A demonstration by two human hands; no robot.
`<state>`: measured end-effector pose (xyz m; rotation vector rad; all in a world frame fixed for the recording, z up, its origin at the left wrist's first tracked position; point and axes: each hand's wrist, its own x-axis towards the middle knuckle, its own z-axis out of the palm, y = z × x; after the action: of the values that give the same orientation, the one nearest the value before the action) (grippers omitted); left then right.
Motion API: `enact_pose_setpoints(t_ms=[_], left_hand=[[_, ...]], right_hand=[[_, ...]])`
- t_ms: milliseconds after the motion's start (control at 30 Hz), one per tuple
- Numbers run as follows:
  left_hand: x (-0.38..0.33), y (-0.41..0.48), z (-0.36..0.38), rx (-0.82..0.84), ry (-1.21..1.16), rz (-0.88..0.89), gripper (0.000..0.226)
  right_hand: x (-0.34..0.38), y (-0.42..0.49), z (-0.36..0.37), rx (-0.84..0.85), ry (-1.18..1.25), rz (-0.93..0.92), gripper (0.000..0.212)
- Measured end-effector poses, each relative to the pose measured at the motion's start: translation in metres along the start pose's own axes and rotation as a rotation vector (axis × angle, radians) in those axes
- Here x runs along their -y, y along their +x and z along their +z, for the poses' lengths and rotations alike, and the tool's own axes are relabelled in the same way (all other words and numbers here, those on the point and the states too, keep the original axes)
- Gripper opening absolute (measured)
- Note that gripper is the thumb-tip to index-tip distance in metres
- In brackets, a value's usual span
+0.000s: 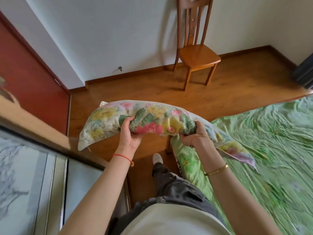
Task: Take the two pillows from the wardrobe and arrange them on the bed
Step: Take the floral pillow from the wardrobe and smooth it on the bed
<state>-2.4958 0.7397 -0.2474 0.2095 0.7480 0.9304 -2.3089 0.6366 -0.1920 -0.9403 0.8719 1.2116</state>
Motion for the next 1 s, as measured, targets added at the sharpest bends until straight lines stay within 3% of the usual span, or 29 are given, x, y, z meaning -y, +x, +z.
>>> enact_pose_setpoints(t_ms=[167, 367, 533, 1000], left_hand=[[-0.032, 0.089, 0.049, -0.028, 0.015, 0.005, 0.019], [-0.07, 0.184, 0.1, -0.007, 0.013, 0.017, 0.023], [-0.095, 0.263, 0.139, 0.03, 0.026, -0.024, 0.025], [-0.104, 0.49, 0.274, 0.213, 0.299, -0.347, 0.027]], right_hand=[[0.037, 0.042, 0.091, -0.001, 0.043, 0.077, 0.039], [0.069, 0.07, 0.192, -0.038, 0.086, 0.055, 0.028], [0.096, 0.097, 0.265, -0.057, 0.153, 0.037, 0.036], [0.186, 0.18, 0.394, -0.082, 0.565, -0.102, 0.028]])
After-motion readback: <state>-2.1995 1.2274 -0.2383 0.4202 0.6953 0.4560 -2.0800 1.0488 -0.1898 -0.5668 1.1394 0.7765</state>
